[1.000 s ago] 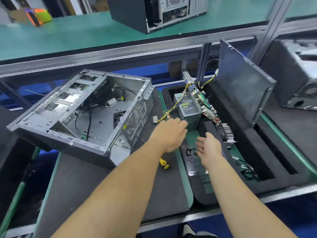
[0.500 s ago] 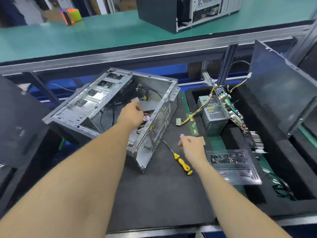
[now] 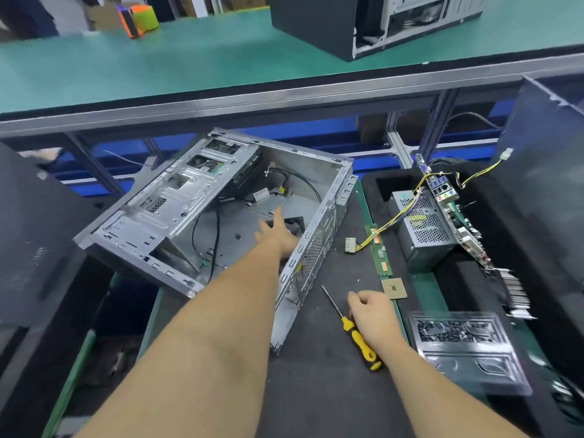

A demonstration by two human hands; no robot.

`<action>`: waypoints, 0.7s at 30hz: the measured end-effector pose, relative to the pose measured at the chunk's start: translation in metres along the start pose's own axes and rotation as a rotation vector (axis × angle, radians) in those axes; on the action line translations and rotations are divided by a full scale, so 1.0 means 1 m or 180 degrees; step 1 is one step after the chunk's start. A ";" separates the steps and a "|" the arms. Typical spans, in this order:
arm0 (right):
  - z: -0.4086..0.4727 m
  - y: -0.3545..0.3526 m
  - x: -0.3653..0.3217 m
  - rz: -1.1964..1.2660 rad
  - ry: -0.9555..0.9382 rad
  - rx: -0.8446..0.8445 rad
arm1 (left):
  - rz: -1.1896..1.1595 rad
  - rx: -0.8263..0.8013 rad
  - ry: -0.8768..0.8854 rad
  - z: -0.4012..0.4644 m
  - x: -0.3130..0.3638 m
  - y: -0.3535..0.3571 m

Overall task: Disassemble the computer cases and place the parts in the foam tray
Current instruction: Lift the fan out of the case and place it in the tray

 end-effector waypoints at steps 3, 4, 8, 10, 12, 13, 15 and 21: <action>0.001 -0.001 0.000 -0.0053 0.0010 0.0002 | 0.0162 0.0002 -0.0072 0.010 0.002 0.006; 0.002 -0.001 0.000 -0.0063 0.0013 -0.0005 | 0.0186 0.0056 -0.0082 0.012 0.002 0.006; 0.002 -0.001 0.001 -0.0050 0.0012 -0.0027 | -0.0479 0.0398 -0.0642 0.016 -0.006 -0.004; 0.002 -0.001 0.001 0.0019 0.0036 -0.0028 | -0.1105 0.0652 -0.0805 0.012 -0.010 -0.020; 0.000 -0.001 0.000 0.0074 0.0072 0.0001 | -0.1421 0.1057 -0.0633 0.004 -0.008 -0.045; 0.000 -0.001 0.000 0.0101 0.0090 0.0016 | -0.1500 0.1268 -0.0465 0.000 -0.003 -0.060; 0.002 -0.001 0.000 0.0150 0.0125 0.0019 | -0.1736 0.1623 -0.0072 -0.011 0.017 -0.089; -0.001 -0.005 -0.004 0.0192 0.0199 -0.0227 | -0.1610 0.2175 0.1791 -0.065 0.104 -0.123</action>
Point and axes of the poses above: each hand's wrist, its own z-axis towards the middle knuckle, its own y-axis out of the palm, x = y × z, the point moved 4 cm from there along z, towards the middle knuckle, and after that the axes turned 12 degrees about y, right-handed, at the moved point
